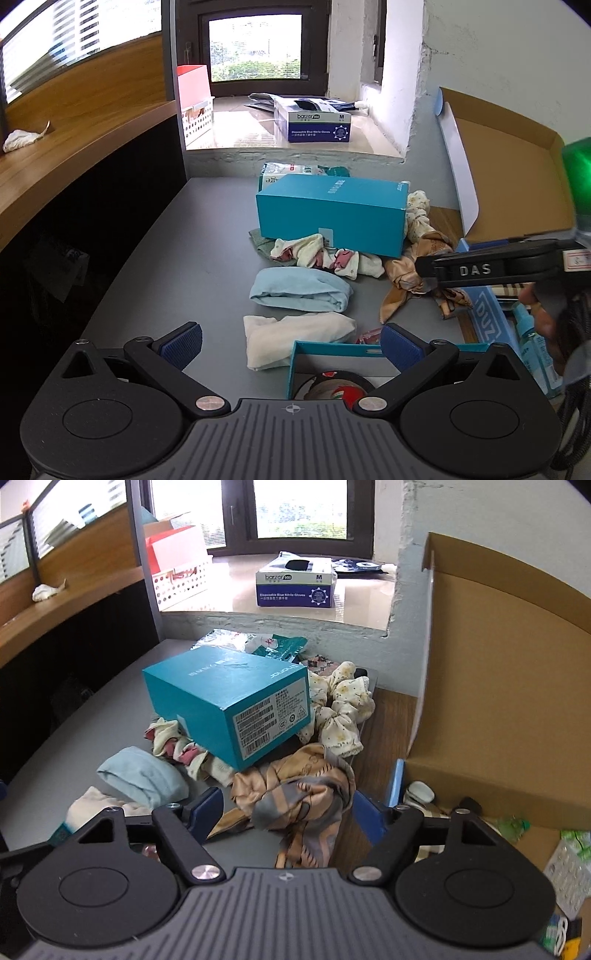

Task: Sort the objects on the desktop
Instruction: 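Reach the right gripper to the brown patterned scarf and close on it, then carry the scarf with the right gripper into the small teal box and release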

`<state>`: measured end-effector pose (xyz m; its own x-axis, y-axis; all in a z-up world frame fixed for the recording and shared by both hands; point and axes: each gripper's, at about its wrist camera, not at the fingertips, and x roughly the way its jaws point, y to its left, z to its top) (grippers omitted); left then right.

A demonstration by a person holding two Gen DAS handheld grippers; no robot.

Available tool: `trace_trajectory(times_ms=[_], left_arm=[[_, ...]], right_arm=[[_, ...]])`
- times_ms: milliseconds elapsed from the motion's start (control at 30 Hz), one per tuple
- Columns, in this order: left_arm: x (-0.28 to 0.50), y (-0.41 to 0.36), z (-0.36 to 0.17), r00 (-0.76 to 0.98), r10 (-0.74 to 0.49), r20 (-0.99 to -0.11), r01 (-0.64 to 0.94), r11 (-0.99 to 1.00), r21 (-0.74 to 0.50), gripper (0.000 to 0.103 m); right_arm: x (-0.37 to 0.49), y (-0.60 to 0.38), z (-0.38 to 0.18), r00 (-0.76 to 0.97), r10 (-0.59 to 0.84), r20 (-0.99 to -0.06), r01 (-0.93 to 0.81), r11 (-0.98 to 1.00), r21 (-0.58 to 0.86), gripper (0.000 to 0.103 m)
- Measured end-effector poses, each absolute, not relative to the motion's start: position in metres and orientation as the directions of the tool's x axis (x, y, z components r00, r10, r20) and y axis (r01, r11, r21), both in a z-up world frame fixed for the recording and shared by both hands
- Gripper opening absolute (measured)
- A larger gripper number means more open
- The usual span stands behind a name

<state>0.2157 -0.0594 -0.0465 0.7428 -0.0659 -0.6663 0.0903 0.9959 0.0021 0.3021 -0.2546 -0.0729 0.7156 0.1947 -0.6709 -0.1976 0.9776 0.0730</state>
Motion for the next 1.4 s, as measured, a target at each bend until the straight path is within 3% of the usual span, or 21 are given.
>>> trace_trajectory(times_ms=[533,800,1067,1400], left_arm=[[0.233,-0.043,-0.046,0.747,-0.011,-0.664,0.073,0.995,0.066,0.103],[0.227,-0.047,-0.042,0.753,-0.024,-0.658,0.088,0.994,0.064,0.103],[0.22,-0.049,-0.036,0.758,-0.043,-0.651,0.095,0.994,0.045,0.103],[0.214,-0.052,-0.04,0.743,-0.067,-0.666,0.112,0.993,0.026,0.103]], right_arm=[[0.318,-0.241,-0.088,0.699,0.195,-0.688,-0.272,0.962,-0.004,0.067],[0.325,-0.234,-0.094,0.691,0.194,-0.696,-0.307,0.951,-0.04,0.039],[0.306,-0.235,-0.079,0.704,0.235,-0.671,-0.335,0.942,-0.022,0.026],[0.27,-0.232,-0.055,0.723,0.315,-0.615,-0.381,0.924,0.025,0.024]])
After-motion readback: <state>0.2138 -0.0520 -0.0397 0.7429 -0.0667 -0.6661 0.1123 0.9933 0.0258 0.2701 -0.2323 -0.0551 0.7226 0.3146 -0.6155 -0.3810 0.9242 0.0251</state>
